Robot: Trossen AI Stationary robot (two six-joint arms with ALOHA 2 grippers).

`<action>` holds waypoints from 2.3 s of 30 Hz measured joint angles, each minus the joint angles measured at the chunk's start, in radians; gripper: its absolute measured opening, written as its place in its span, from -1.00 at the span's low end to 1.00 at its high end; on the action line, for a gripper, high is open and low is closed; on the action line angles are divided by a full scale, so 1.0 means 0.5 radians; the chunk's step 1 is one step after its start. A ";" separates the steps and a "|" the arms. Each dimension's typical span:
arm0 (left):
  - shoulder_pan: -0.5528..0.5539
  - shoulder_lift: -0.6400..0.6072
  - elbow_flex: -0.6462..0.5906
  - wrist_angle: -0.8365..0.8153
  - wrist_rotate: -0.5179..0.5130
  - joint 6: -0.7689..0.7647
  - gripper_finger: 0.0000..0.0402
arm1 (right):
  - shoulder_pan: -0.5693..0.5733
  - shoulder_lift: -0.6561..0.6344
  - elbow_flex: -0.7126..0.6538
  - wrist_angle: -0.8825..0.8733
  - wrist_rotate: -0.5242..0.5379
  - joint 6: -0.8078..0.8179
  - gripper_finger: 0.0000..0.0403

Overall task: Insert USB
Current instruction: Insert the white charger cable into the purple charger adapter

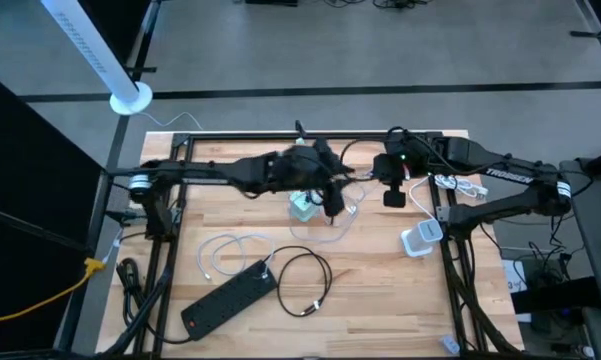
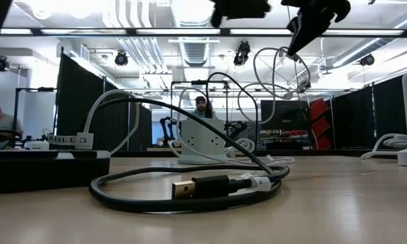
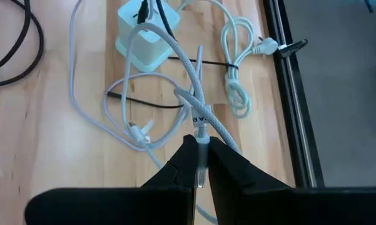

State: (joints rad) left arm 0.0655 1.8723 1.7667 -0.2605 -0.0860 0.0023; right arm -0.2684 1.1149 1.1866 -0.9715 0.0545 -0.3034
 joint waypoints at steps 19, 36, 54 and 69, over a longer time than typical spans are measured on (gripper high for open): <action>0.051 0.227 0.223 -0.259 0.038 -0.131 0.32 | 0.228 -0.003 0.001 -0.021 0.177 0.115 -0.94; 0.045 0.226 0.103 0.017 -0.071 -0.132 0.05 | 0.267 -0.028 0.002 0.145 0.146 0.071 -0.94; 0.046 0.226 0.102 -0.058 -0.033 -0.065 -0.67 | 0.267 -0.028 0.002 0.174 0.146 0.083 -0.94; 0.041 0.222 0.102 -0.142 -0.100 -0.074 -0.94 | 0.266 -0.027 0.002 0.179 0.071 0.077 -0.96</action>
State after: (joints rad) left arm 0.0860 1.9833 1.8175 -0.3317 -0.1361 -0.0349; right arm -0.1356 1.1011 1.1877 -0.8820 0.0902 -0.2646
